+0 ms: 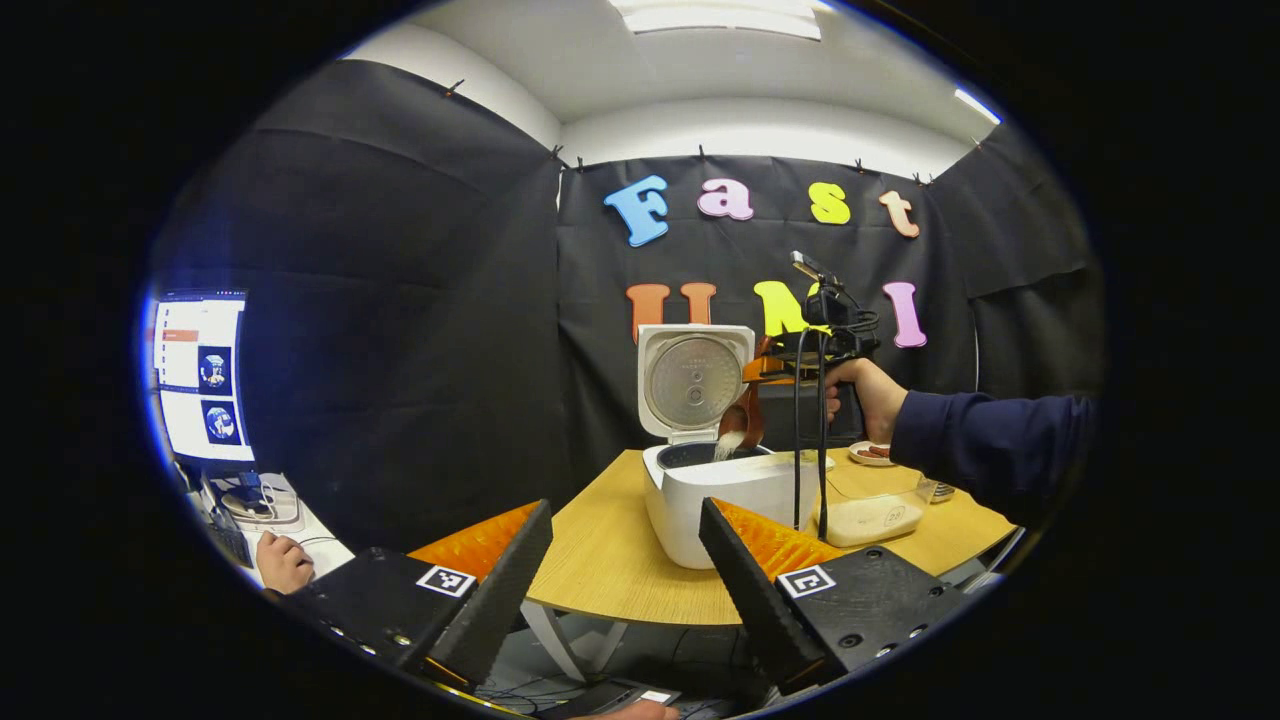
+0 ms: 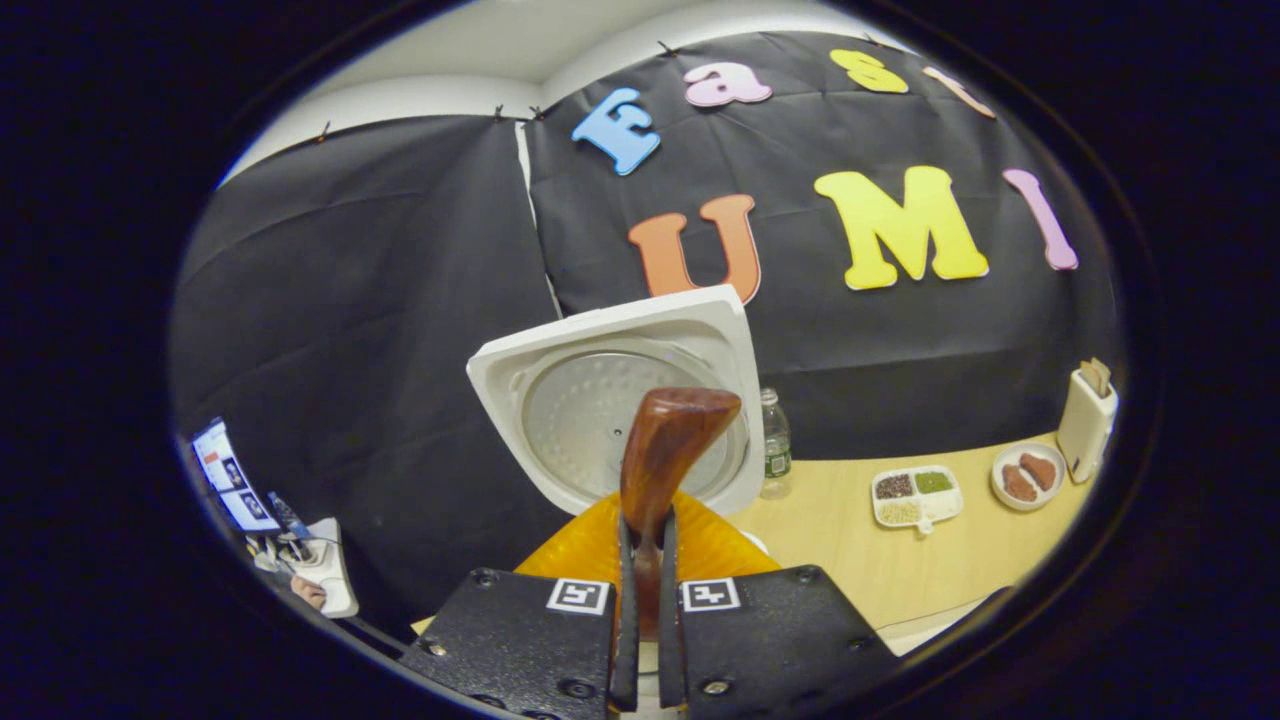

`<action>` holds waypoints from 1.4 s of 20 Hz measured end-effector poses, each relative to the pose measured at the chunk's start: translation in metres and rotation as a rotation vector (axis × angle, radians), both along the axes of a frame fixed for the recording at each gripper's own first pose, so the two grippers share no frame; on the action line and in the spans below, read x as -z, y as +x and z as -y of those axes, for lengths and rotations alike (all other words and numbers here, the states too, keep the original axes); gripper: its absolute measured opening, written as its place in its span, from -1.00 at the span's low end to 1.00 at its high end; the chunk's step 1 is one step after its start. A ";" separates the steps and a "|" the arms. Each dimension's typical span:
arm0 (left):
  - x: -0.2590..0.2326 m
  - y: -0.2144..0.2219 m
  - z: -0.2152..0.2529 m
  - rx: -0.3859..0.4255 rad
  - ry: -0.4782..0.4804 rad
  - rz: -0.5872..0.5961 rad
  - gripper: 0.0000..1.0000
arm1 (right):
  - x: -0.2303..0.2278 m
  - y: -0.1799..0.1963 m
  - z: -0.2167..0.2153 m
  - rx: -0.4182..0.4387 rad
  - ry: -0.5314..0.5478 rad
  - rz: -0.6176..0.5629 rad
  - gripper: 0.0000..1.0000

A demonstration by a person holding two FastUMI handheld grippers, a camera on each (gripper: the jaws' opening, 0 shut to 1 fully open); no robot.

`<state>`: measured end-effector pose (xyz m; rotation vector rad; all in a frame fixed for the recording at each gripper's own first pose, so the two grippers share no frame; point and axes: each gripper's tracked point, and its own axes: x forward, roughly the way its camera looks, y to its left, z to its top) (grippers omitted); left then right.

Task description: Close the left gripper, press the button to open the rice cooker; take a wooden spoon from the chopstick holder with the right hand, scoop a spoonful of rice and pour it into the rice cooker, then put the wooden spoon back into the chopstick holder.

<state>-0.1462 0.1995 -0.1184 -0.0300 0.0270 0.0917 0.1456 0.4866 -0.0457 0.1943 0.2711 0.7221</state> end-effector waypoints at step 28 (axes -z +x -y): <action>-0.022 0.032 0.088 0.111 -0.026 0.045 0.89 | -0.025 -0.034 0.201 0.086 -0.155 0.365 -0.73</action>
